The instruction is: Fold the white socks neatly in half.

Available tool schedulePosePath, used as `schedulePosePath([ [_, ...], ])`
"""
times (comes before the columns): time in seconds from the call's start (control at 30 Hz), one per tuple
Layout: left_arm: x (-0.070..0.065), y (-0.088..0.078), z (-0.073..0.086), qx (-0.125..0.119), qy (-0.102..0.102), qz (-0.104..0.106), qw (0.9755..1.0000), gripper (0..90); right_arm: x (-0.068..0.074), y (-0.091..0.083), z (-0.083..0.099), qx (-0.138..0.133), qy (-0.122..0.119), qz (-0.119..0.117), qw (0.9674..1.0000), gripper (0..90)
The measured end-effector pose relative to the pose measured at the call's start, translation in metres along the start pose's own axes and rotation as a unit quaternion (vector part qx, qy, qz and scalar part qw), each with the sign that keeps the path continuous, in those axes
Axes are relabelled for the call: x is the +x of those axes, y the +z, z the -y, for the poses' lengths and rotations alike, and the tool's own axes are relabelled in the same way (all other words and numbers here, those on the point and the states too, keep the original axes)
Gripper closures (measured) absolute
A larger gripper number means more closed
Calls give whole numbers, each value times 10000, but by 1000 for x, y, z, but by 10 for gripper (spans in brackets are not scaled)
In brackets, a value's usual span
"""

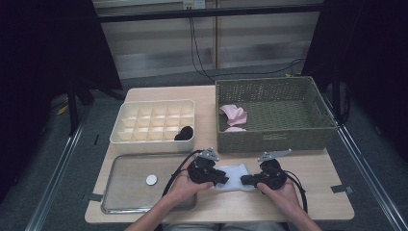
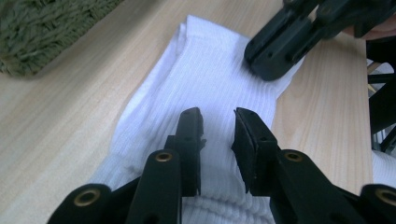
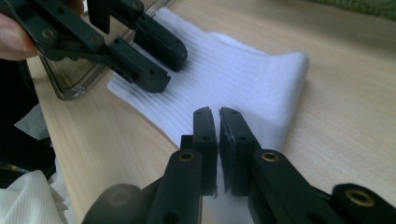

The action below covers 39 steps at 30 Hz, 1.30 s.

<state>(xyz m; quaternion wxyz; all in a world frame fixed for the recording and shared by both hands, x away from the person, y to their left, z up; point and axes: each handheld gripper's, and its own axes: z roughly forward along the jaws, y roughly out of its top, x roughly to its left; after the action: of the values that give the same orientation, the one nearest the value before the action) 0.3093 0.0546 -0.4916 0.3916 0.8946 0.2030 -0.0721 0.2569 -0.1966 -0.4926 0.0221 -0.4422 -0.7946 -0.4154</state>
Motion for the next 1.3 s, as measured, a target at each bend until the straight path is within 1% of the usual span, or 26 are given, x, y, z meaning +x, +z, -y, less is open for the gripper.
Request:
schedulePosePath([
  [0.03, 1, 0, 2, -49, 27, 29, 10000, 716, 0, -4, 0, -85, 13, 41, 10000, 841],
  [0.07, 0, -1, 2, -13, 38, -21, 10000, 717, -1, -7, -1, -135, 36, 65, 9999, 828],
  [0.1, 0, 0, 3, -93, 39, 10, 9999, 717, -2, -10, -1, -191, 43, 121, 9997, 803],
  [0.13, -1, 0, 3, -56, 47, -69, 9999, 716, -4, -13, 0, -212, 57, 184, 9996, 782],
  [0.17, -1, 0, 3, -56, 47, -69, 9999, 715, -7, -17, 0, -246, 81, 217, 9994, 764],
  [0.2, -1, 0, 3, -97, 25, -15, 9999, 715, -10, -19, 0, -274, 87, 252, 9993, 739],
  [0.23, -1, 0, 3, -76, 24, -43, 10000, 715, -12, -21, 1, -292, 116, 275, 9991, 720],
  [0.27, -1, 0, 3, -116, 0, -13, 9999, 713, -14, -22, 3, -297, 181, 310, 9989, 697],
  [0.33, -1, 1, 2, -132, 32, -16, 9999, 713, -17, -21, 5, -258, 225, 328, 9989, 669],
  [0.47, 1, 0, -1, -92, -37, 61, 9999, 699, -19, -12, 4, -158, 188, 316, 9992, 624],
  [0.5, 1, 0, -2, -105, -62, 79, 9999, 697, -20, -10, 4, -116, 162, 284, 9994, 624],
  [0.57, 1, 1, -2, -132, -92, 67, 9998, 693, -21, -6, 3, -78, 206, 213, 9995, 613],
  [0.6, 0, 2, -2, -202, -86, 75, 9997, 687, -21, -4, 3, -55, 203, 225, 9995, 613],
  [0.67, -2, 2, -4, -151, -71, 18, 9999, 671, -19, -2, 2, -56, 152, 201, 9997, 615],
  [0.7, -3, 3, -4, -171, -72, 29, 9998, 662, -18, -1, 2, -33, 125, 202, 9997, 643],
  [0.73, -3, 4, -5, -122, -54, 58, 9999, 654, -17, 0, 2, -6, 49, 194, 9998, 654],
  [0.77, -4, 5, -4, -154, -71, 43, 9998, 649, -17, 1, 2, 13, 26, 195, 9998, 657],
  [0.8, -4, 5, -5, -124, -13, 26, 9999, 649, -16, 2, 2, 9, 36, 217, 9998, 663],
  [0.9, -5, 6, -5, -136, -5, 21, 9999, 647, -15, 3, 3, -54, -7, 248, 9997, 665],
  [0.97, -5, 7, -5, -83, -13, 0, 10000, 648, -15, 4, 5, -107, 5, 177, 9998, 667],
  [1.0, -4, 8, -4, -93, 0, 8, 10000, 648, -15, 5, 5, -123, 25, 162, 9998, 664],
  [1.07, -5, 8, -4, -67, 50, -47, 10000, 659, -13, 6, 5, -151, -36, 183, 9997, 675],
  [1.13, -6, 9, -3, -133, 71, -54, 9999, 660, -12, 6, 5, -151, 44, 254, 9996, 689],
  [1.17, -6, 9, -3, -106, 92, -86, 9999, 660, -12, 6, 5, -146, 36, 277, 9995, 690],
  [1.23, -5, 9, -2, -125, 104, -55, 9999, 662, -11, 6, 6, -176, 31, 295, 9994, 697],
  [1.3, -5, 9, -2, -114, 125, -57, 9998, 667, -11, 5, 6, -125, 117, 312, 9994, 740],
])
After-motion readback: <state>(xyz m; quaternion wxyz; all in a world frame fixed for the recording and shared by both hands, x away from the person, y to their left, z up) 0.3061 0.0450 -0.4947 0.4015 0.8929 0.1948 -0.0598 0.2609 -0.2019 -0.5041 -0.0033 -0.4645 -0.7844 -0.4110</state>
